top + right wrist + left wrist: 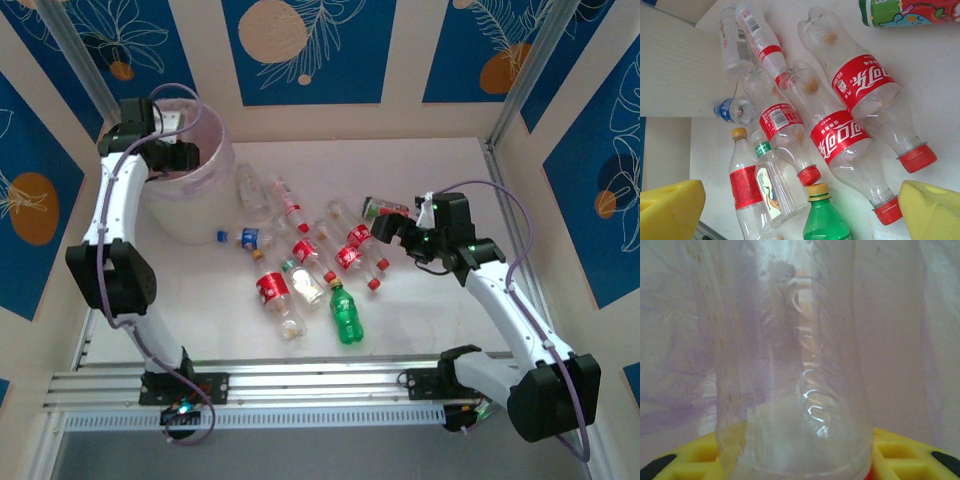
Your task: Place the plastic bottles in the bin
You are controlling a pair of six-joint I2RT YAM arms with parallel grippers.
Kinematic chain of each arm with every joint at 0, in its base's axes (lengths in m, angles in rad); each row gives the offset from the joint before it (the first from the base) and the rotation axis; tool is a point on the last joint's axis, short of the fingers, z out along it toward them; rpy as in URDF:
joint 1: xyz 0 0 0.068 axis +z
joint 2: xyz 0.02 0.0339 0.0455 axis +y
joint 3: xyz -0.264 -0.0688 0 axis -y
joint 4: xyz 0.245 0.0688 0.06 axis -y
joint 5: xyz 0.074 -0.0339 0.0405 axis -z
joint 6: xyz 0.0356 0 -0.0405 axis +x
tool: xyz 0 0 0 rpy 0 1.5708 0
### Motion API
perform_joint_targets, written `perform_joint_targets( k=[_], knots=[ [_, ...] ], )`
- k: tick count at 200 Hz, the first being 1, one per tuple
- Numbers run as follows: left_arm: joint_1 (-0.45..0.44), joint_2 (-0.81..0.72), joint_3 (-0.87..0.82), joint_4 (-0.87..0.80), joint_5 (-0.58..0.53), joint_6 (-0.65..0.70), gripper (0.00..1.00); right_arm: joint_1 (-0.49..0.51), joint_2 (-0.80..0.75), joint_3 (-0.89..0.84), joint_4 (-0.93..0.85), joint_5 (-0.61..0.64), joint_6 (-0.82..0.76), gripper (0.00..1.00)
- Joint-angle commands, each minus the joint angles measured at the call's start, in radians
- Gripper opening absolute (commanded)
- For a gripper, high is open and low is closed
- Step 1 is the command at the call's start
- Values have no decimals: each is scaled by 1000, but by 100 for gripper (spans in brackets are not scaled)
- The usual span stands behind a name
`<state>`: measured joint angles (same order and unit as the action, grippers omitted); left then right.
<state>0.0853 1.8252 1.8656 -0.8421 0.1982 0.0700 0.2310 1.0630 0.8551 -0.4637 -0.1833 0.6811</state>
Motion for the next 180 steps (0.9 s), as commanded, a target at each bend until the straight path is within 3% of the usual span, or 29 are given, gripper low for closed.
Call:
perform_joint_targets(
  k=[1,50,123,180],
  knots=[
    [9,22,13,-73,44,60,22,10,11,3,12,0,-18,99],
    [15,31,13,-64,81,74,55,16,25,1,16,8,-20,99],
    [15,34,48,-90,90,82,77,19,20,3,-6,26,-23,99],
    [15,12,94,-116,88,86,81,25,43,57,-136,103,-31,96]
  ],
)
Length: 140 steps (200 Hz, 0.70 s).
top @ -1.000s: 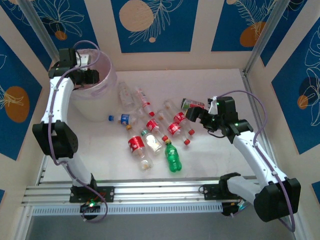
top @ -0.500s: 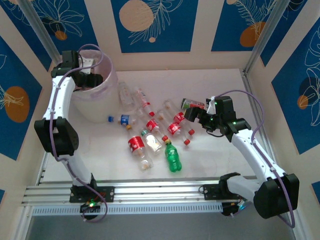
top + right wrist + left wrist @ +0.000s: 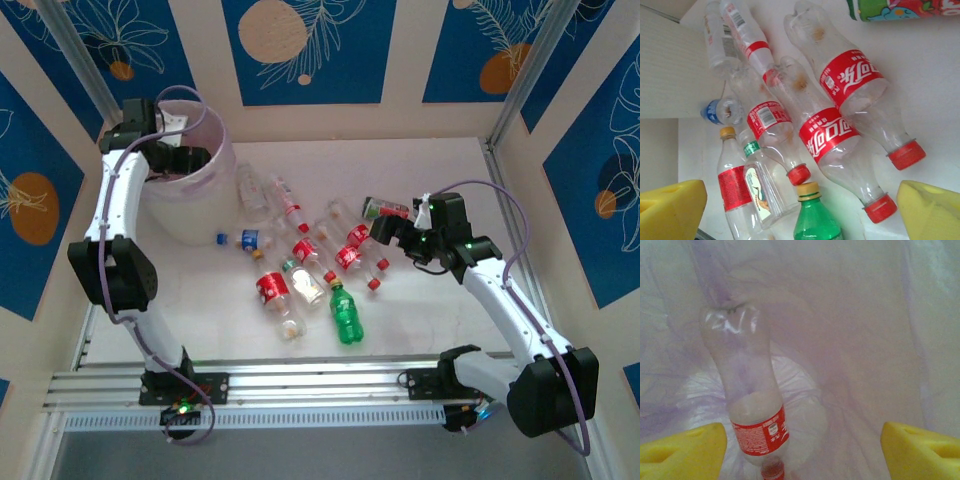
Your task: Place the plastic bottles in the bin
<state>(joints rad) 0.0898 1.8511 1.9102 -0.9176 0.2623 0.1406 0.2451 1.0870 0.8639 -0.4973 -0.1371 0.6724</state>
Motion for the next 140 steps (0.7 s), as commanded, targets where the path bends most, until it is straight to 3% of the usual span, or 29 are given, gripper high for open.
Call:
perform_joint_targets(
  k=[1,42,75,103,126,140],
  knots=[
    [10,-14,50,-43,23,16,81,12,21,51,-106,60,-25,96],
    [11,-71,104,-64,6,16,83,86,76,95,-243,227,-120,91],
    [11,-134,161,-86,4,6,86,130,120,114,-246,320,-144,84],
    [9,-213,160,-79,4,-46,88,111,193,161,-222,370,-203,81],
    [8,-326,67,-28,48,-130,88,100,265,220,-194,474,-387,82],
    [-10,-399,-6,-15,79,-166,88,67,322,255,-166,475,-530,84]
  ],
)
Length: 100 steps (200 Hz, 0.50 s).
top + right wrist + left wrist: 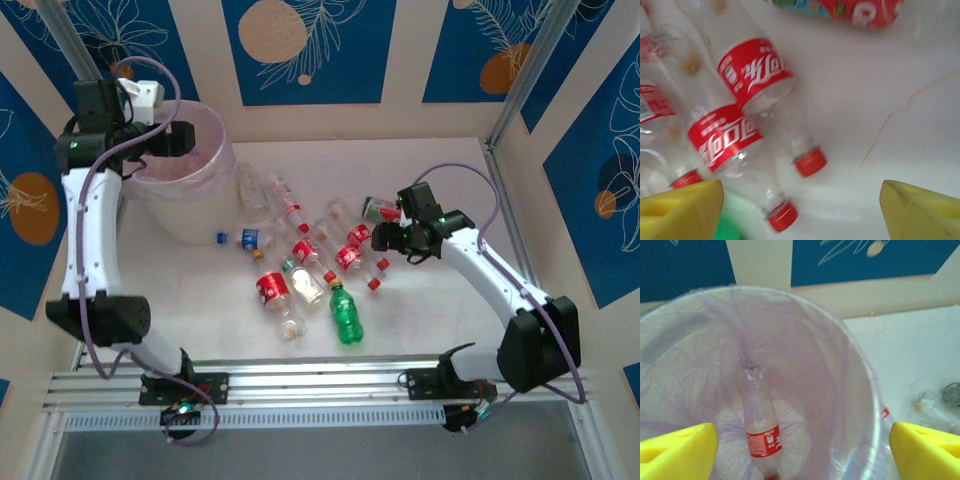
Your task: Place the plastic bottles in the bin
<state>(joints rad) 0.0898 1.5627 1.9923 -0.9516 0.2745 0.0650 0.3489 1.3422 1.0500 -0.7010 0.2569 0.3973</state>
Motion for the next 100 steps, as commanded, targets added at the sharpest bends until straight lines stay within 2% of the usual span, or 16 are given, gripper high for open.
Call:
perform_joint_targets(
  k=[1,27,50,65,79,100],
  knots=[
    [-12,-116,-93,21,69,-94,88,-40,72,72,40,79,-262,85],
    [-56,-266,-269,66,115,-187,88,-139,194,174,36,-15,-411,90],
    [-116,-400,-448,138,170,-337,86,-204,265,223,90,-102,-502,93],
    [-165,-480,-558,186,180,-422,86,-230,312,259,106,-155,-553,94],
    [-194,-546,-659,267,239,-530,86,-244,362,300,102,-198,-596,94],
    [-259,-606,-771,359,250,-660,85,-249,460,386,38,-220,-652,94]
  ],
)
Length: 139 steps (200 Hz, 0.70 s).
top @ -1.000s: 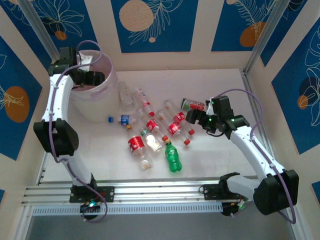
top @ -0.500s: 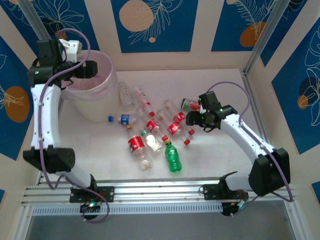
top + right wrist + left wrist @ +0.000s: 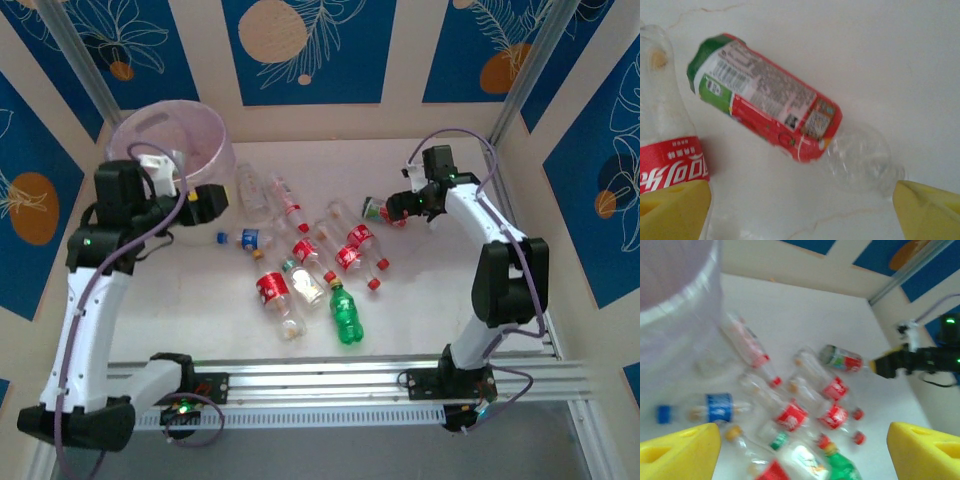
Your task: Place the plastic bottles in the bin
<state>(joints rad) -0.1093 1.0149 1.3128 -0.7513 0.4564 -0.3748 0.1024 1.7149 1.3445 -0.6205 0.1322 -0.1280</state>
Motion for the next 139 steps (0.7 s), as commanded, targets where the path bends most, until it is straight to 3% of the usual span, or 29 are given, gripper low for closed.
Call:
perform_joint_targets(
  k=[1,63,139],
  knots=[
    [-64,-60,-93,162,65,-223,85,-3,91,95,-45,-95,-129,94],
    [-376,-49,-258,334,-140,-359,84,-23,259,182,-89,-68,-179,94],
    [-467,90,-265,493,-162,-369,83,-26,309,119,-107,-9,-101,93]
  ],
)
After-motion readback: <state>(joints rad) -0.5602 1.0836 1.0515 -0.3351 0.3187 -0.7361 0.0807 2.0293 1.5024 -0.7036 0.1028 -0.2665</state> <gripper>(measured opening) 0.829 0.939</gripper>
